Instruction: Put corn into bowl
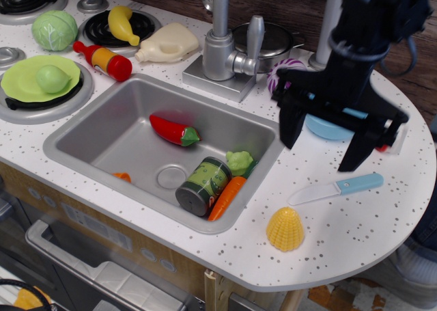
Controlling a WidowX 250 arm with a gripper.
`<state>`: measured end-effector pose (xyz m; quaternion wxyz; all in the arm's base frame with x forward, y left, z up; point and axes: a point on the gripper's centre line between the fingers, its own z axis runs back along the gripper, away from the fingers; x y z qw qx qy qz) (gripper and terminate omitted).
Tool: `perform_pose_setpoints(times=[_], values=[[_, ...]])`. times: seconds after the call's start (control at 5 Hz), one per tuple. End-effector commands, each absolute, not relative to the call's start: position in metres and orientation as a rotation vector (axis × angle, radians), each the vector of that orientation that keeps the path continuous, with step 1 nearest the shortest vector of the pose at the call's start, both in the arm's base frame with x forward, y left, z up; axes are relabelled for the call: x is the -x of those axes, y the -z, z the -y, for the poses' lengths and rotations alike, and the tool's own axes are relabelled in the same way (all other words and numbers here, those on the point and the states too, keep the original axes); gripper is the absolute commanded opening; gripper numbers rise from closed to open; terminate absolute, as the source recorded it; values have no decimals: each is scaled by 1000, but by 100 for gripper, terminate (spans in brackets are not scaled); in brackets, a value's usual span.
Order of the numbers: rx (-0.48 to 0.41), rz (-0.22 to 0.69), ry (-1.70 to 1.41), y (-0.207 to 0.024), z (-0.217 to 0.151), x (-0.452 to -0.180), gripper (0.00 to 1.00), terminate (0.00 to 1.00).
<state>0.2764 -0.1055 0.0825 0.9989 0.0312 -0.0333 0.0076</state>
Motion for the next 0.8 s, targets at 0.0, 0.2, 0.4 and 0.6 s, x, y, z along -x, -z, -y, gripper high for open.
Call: perform_pose_setpoints(times=[0.0,0.2,0.4,0.6], values=[[-8,146,8,-70,110,-265,100,0],[19,149,4,-54,110,-260,100,0],[8,170,-4,-45,104,-254,100,0],[-2,173,0,-44,98,-256,100,0]])
